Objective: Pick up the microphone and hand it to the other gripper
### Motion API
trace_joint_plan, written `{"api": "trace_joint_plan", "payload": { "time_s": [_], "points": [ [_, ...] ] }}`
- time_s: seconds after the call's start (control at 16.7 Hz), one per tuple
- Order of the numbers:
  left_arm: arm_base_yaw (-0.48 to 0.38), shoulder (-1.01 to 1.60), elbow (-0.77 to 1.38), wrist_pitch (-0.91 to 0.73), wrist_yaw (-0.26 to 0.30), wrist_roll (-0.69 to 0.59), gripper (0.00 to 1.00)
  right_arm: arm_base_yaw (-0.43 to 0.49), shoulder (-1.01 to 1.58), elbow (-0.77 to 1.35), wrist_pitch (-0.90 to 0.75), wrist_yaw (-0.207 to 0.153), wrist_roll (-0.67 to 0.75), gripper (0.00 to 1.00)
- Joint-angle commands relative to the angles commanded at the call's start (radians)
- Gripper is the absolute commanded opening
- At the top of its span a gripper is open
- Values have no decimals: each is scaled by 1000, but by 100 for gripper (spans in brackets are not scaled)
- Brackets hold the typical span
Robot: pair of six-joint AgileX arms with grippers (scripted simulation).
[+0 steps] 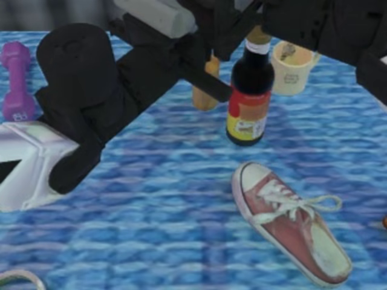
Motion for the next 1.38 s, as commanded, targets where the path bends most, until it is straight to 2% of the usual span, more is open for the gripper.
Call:
{"api": "trace_joint_plan", "payload": {
  "time_s": [0.06,0.84,1.38],
  "points": [
    [0,0,0,0,0,0,0,0,0,0,0,0,0,100],
    [0,0,0,0,0,0,0,0,0,0,0,0,0,2],
    [0,0,0,0,0,0,0,0,0,0,0,0,0,0]
  ]
}}
